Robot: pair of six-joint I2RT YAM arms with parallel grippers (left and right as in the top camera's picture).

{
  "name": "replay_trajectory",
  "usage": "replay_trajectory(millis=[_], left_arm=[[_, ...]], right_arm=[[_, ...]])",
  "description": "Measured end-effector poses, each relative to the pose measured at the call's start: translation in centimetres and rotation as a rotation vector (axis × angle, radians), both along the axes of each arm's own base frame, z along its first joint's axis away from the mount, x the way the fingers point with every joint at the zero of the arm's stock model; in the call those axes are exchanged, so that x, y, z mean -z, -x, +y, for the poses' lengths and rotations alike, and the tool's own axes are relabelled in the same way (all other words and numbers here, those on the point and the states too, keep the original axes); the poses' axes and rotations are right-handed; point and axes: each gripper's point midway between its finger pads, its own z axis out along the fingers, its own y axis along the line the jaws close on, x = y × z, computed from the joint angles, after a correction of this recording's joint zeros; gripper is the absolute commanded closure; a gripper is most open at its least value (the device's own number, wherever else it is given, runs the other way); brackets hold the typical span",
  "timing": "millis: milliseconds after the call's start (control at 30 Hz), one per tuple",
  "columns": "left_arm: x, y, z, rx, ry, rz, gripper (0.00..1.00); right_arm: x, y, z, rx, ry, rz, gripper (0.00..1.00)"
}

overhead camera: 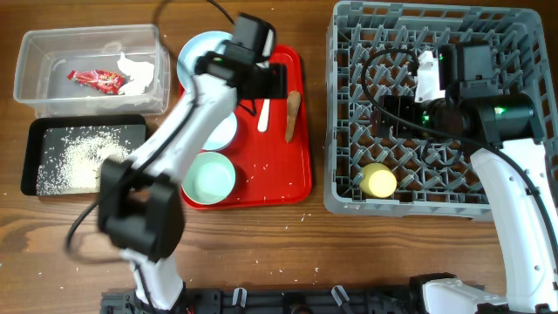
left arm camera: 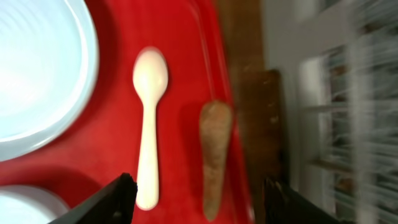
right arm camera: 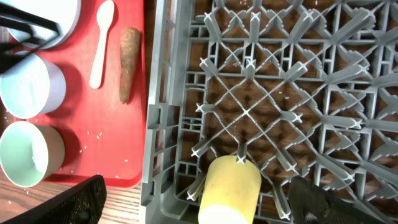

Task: Sort waste into correct bins and load items into the dishwasher rack
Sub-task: 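Grasp the carrot on the red tray with the left gripper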

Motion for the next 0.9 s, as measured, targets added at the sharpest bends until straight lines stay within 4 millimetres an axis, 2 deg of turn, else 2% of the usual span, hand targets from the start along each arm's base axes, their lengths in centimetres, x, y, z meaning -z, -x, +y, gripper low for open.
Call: replay_trajectory(millis=[33,67,133,333,433,500,767,900], left_arm=[[0.5,0.0,-0.1,-0.001,-0.002,0.008,0.34],[3.8,-0.1,-0.9,0.010,-0.025,0.052,0.34],[5.6,-0.2,-2.0,0.023,-0.026,0.058,0.34],[8.2,0.7,-4.2,0.069,-0.043,0.083,0.34],[9.8,1.0,-4.2,0.069,-0.056,0.113,0.38],[9.8,0.9,-4.2,0.065,-0.054,0.111,0.40],[10.2,0.9,-4.1,0.057,-0.059,0.116,0.71],[10.4,0.5,-4.1,0.055,-0.065,0.107,0.94]], right_arm=[[0.0,0.0,0.0,0.000,0.000,0.000,0.04],[0.0,0.0,0.0,0.000,0.000,0.000,0.05],[0.0,0.0,0.0,0.000,0.000,0.001,0.05],[0.1,0.2,0.0,0.000,0.001,0.007,0.05],[0.2,0.3,0.0,0.000,0.002,0.015,0.05],[0.2,0.3,0.0,-0.002,0.002,0.014,0.05],[0.2,0.5,-0.1,-0.023,0.013,0.018,0.04],[0.3,0.6,-0.1,-0.023,0.013,0.020,0.04]])
